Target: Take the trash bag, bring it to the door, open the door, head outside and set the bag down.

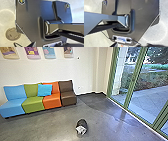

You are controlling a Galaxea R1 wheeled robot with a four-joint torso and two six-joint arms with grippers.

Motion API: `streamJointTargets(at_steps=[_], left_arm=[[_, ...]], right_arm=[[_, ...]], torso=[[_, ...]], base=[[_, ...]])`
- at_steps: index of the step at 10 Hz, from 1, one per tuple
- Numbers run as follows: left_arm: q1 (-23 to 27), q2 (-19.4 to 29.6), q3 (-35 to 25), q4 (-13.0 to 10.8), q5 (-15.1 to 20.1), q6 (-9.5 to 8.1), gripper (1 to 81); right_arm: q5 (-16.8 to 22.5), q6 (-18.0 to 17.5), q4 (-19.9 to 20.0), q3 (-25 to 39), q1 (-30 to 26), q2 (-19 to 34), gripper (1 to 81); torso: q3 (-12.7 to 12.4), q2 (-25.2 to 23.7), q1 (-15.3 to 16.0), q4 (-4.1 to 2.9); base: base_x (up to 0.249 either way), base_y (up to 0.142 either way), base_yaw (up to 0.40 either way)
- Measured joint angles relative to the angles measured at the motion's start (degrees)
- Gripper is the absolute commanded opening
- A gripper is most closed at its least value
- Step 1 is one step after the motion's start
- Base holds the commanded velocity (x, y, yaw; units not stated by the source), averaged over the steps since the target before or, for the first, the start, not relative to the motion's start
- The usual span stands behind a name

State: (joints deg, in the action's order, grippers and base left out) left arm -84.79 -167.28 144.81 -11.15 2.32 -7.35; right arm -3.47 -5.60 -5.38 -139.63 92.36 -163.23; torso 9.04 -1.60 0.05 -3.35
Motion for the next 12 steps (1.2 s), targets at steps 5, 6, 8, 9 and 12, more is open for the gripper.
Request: streamJointTargets(at_steps=[5, 6, 8, 9, 12], left_arm=[[0.0, 0.0, 0.0, 0.0, 0.0, 0.0, 81.1], [0.0, 0.0, 0.0, 0.0, 0.0, 0.0, 81.1], [0.0, 0.0, 0.0, 0.0, 0.0, 0.0, 81.1], [0.0, 0.0, 0.0, 0.0, 0.0, 0.0, 81.1], [0.0, 0.0, 0.0, 0.0, -0.2, 0.0, 81.1]], right_arm=[[0.1, 0.0, 0.0, 0.0, -0.1, 0.0, 81.1], [0.1, 0.0, 0.0, 0.0, -0.1, 0.0, 81.1], [0.1, 0.0, 0.0, 0.0, -0.1, -0.1, 81.1], [0.1, 0.0, 0.0, 0.0, -0.1, -0.1, 81.1], [0.1, 0.0, 0.0, 0.0, -0.1, -0.1, 81.1]], torso=[[0.0, 0.0, 0.0, 0.0], [0.0, 0.0, 0.0, 0.0], [0.0, 0.0, 0.0, 0.0], [0.0, 0.0, 0.0, 0.0], [0.0, 0.0, 0.0, 0.0]], base=[[0.135, 0.0, 0.0], [0.134, 0.0, 0.0], [0.135, 0.0, 0.0], [0.134, 0.0, 0.0], [0.135, 0.0, 0.0]])
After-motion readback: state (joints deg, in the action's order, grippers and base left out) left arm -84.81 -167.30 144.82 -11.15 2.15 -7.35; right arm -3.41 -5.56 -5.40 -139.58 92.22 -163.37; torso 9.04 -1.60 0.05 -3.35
